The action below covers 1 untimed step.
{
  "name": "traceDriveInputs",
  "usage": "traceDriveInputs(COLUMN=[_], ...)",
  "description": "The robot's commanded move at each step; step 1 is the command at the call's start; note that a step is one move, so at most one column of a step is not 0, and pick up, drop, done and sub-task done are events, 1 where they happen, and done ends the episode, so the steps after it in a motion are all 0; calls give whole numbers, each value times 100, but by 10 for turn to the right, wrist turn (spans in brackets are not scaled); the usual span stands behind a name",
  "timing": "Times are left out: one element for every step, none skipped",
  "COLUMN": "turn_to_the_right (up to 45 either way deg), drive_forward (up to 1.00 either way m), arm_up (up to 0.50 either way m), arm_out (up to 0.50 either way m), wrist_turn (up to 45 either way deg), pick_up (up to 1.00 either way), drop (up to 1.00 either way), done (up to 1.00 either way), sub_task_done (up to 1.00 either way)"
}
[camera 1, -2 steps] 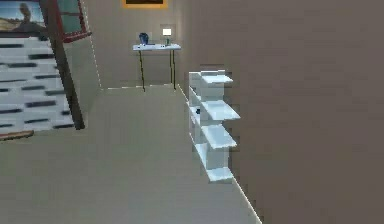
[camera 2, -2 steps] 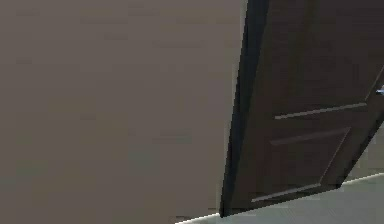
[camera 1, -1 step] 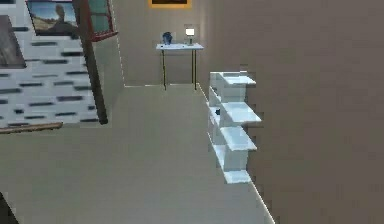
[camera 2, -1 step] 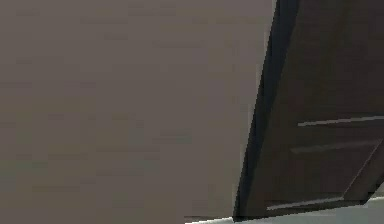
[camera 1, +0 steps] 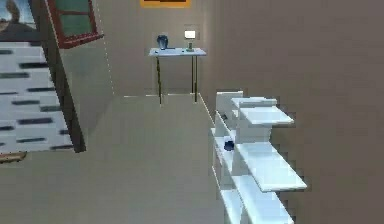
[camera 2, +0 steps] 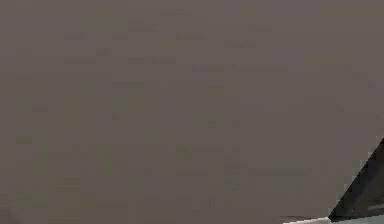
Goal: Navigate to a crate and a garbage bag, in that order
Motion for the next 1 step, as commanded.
traceDriveInputs(turn_to_the_right=[-450], drive_forward=[0], arm_up=[0], arm_out=[0], wrist_turn=[0], pick_up=[0], drop=[0], done=[0], sub_task_done=[0])
